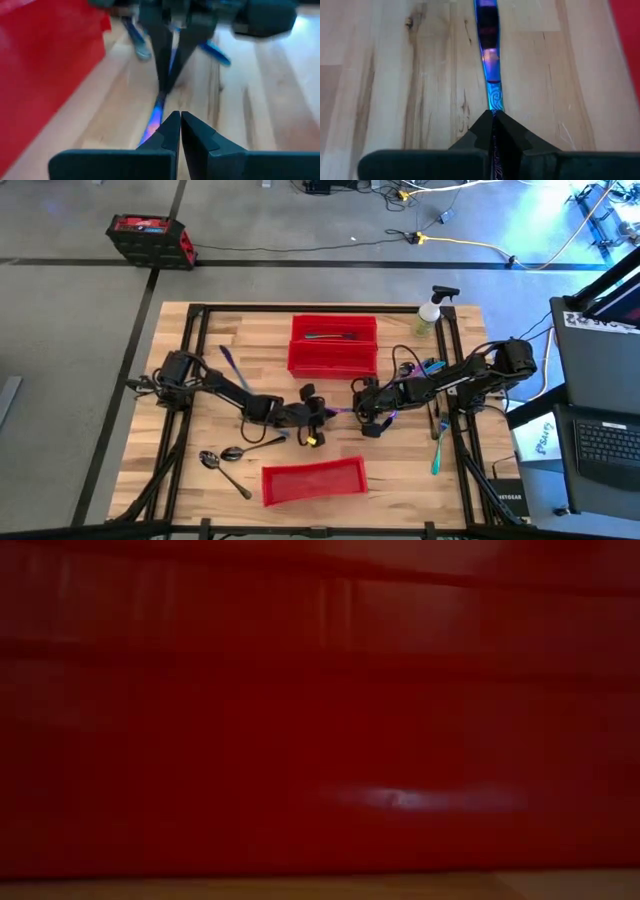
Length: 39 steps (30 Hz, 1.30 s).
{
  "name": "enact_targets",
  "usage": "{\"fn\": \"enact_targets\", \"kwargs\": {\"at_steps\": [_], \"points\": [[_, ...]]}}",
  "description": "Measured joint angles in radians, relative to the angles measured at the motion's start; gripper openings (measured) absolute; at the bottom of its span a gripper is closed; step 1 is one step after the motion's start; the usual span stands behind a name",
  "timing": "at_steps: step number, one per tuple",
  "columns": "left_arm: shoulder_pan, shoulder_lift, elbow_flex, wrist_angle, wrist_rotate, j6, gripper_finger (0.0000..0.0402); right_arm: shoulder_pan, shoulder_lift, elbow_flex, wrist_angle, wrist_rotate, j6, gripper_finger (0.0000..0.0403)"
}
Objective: Sort silverware
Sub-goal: Put the purple table knife into the bottom red bin
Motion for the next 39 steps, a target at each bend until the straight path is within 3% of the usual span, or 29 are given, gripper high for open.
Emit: {"fn": "enact_targets", "kwargs": {"at_steps": [13, 35, 39], "points": [[-0.001, 0.002, -0.002, -0.166, -0.077, -0.041, 0.0000, 0.000, 0.000, 0.000, 0.000, -0.001, -0.032, 0.0000], [0.010, 0.053, 0.001, -0.166, -0.074, -0.043, 0.0000, -0.001, -0.001, 0.000, 0.004, -0.018, -0.036, 0.0001], [0.010, 0.054, 0.001, -0.170, -0.069, -0.043, 0.0000, 0.000, -0.035, 0.000, 0.029, -0.044, -0.052, 0.0019]]}}
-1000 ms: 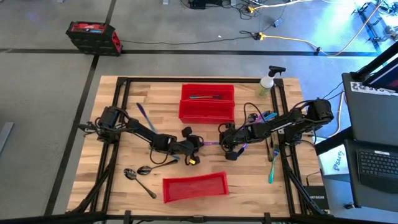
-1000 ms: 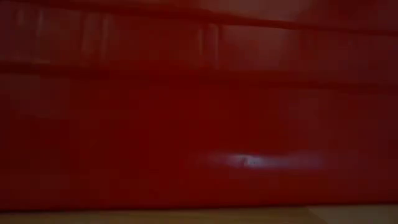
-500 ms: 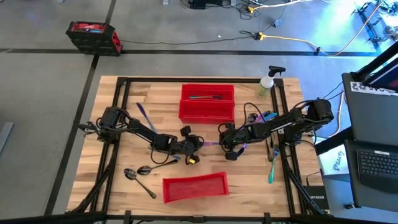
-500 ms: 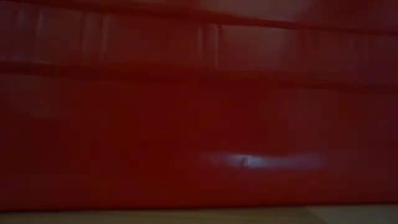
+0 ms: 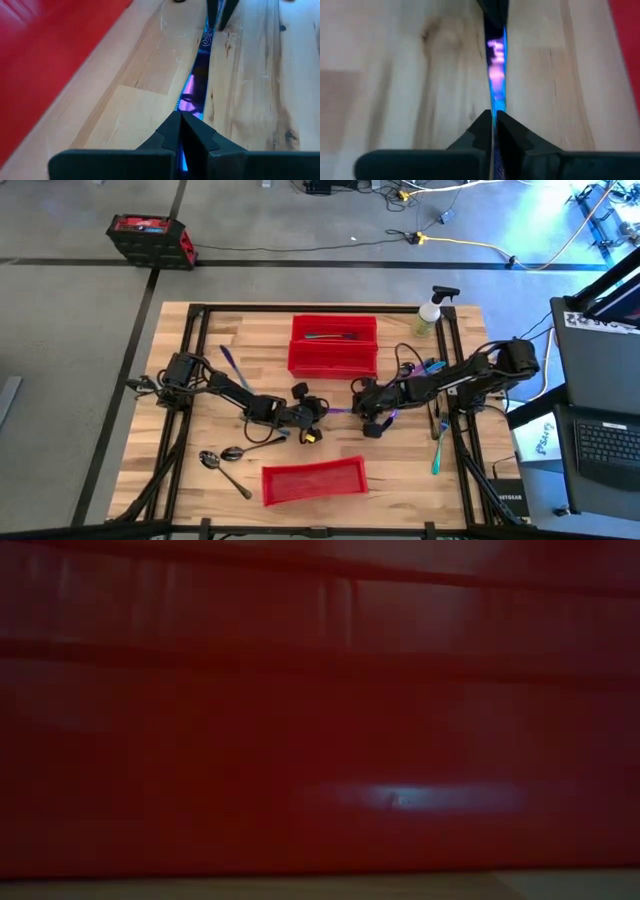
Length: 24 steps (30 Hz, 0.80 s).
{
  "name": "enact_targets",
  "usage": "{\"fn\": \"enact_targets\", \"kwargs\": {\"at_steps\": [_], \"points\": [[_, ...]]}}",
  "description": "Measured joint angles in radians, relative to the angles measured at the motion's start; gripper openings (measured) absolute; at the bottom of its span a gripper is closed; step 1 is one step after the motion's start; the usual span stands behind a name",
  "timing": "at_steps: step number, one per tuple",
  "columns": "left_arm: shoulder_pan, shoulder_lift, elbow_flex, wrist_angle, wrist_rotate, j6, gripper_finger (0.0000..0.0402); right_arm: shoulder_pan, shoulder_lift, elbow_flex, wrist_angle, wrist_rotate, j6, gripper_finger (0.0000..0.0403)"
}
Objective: Sort silverware
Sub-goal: Put the purple table knife into the bottom red bin
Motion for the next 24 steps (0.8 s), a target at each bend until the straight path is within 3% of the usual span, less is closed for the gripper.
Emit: {"fn": "enact_targets", "kwargs": {"at_steps": [9, 13, 20, 24], "points": [[0.002, 0.002, -0.001, -0.007, 0.005, 0.049, 0.0000, 0.000, -0.061, -0.025, 0.001, 0.007, 0.019, 0.0154], [0.002, 0.002, -0.002, -0.008, 0.007, 0.079, 0.0000, -0.001, -0.081, -0.134, 0.200, -0.041, 0.069, 0.0204], [0.005, 0.002, -0.002, -0.046, 0.008, 0.081, 0.0000, 0.000, -0.129, -0.389, 0.677, -0.027, 0.133, 0.0229], [0.011, 0.002, -0.002, -0.056, 0.017, 0.081, 0.0000, 0.000, -0.124, -0.467, 0.743, 0.009, 0.071, 0.0230]]}}
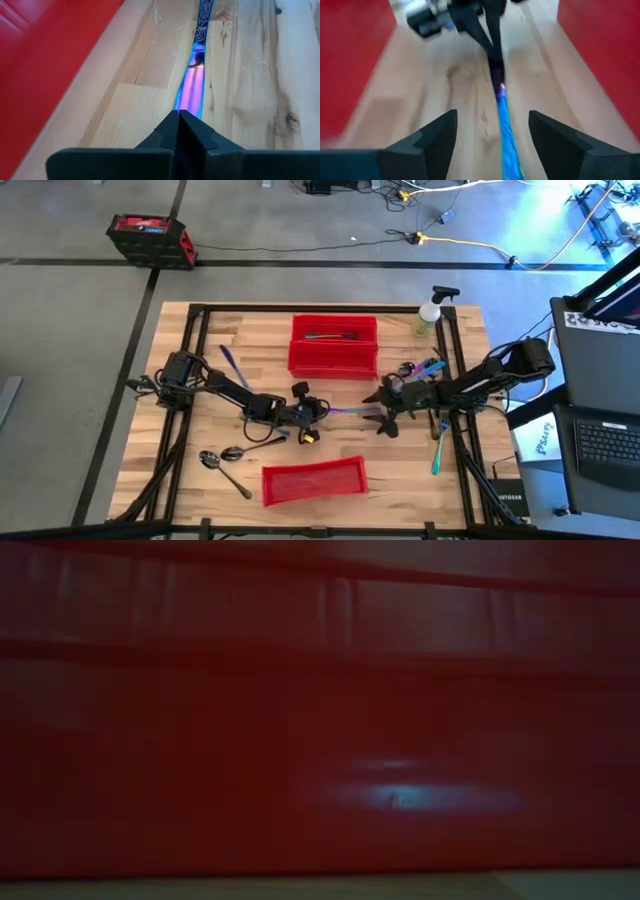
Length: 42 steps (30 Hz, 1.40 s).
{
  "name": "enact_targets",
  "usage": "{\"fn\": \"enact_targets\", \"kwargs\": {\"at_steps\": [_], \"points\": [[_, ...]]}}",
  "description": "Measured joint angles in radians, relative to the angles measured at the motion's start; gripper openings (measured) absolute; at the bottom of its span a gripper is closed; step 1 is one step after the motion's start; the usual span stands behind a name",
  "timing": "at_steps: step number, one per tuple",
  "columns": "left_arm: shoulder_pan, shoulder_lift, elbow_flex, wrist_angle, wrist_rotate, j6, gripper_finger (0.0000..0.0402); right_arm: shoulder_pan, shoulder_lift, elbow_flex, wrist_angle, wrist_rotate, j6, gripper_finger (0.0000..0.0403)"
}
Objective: Sort silverware
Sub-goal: Put the purple table knife into the bottom red bin
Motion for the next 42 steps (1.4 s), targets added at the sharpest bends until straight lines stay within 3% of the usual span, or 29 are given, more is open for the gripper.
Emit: {"fn": "enact_targets", "kwargs": {"at_steps": [9, 20, 28, 42], "points": [[0.000, 0.000, -0.001, -0.001, -0.001, 0.017, 0.0000, 0.000, 0.034, -0.010, -0.008, 0.042, -0.199, 0.0230], [0.001, -0.001, -0.001, -0.032, -0.002, 0.043, 0.0000, 0.000, 0.080, 0.001, -0.016, 0.002, -0.149, 0.0230], [0.003, -0.002, -0.001, -0.054, -0.005, 0.064, 0.0000, 0.000, 0.088, 0.060, -0.037, 0.043, -0.173, 0.0230], [0.004, -0.009, -0.007, -0.101, -0.009, 0.071, 0.0000, -0.001, 0.251, 0.207, -0.034, 0.066, -0.125, 0.0230]]}}
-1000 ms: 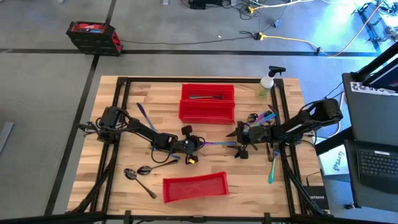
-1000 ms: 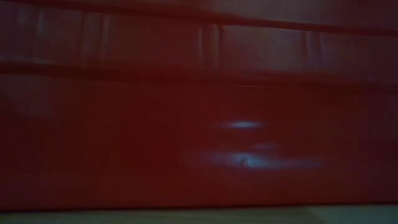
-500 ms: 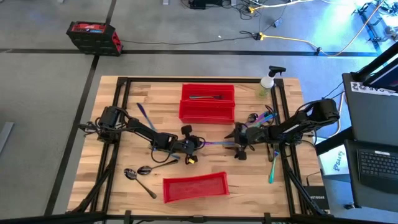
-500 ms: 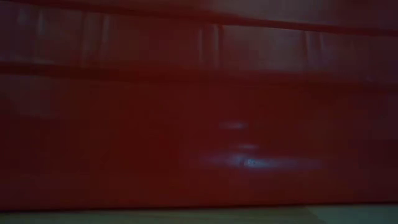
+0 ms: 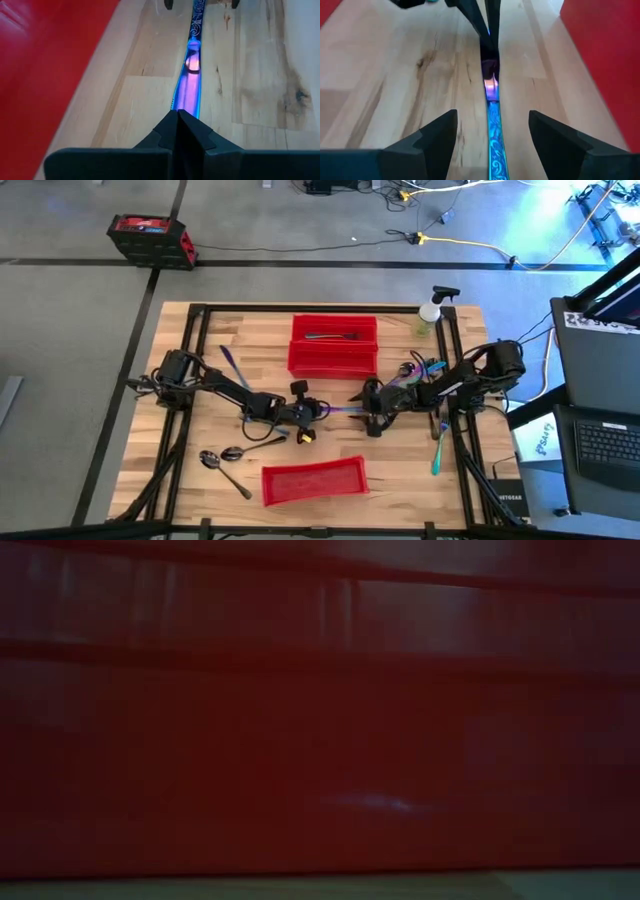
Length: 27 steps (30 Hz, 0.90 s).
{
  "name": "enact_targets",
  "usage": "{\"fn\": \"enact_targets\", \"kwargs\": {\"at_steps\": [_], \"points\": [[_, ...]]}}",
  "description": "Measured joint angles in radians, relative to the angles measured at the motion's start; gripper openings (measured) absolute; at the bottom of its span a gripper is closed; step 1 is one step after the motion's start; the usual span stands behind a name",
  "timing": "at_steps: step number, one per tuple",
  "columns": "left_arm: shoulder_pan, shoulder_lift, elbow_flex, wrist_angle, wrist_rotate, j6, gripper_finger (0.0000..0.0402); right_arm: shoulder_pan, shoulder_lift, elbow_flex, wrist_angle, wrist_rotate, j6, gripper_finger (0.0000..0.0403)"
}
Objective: Sort silverware
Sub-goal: Put the purple table knife into the bottom red bin
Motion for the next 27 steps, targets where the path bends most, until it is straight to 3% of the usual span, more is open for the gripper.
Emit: {"fn": "enact_targets", "kwargs": {"at_steps": [8, 15, 21, 27], "points": [[-0.007, -0.006, 0.000, -0.036, -0.004, -0.002, 0.0000, 0.000, 0.000, -0.002, 0.023, 0.001, 0.027, 0.0230], [-0.028, -0.052, -0.005, -0.078, 0.006, -0.006, 0.0000, 0.000, 0.000, -0.076, 0.266, 0.022, 0.058, 0.0217], [-0.034, -0.098, -0.006, -0.155, 0.026, -0.021, 0.0000, 0.000, 0.000, -0.079, 0.248, 0.030, 0.059, 0.0207], [-0.039, -0.101, -0.005, -0.219, 0.036, -0.029, 0.0000, 0.000, 0.000, -0.078, 0.250, 0.025, 0.033, 0.0234]]}}
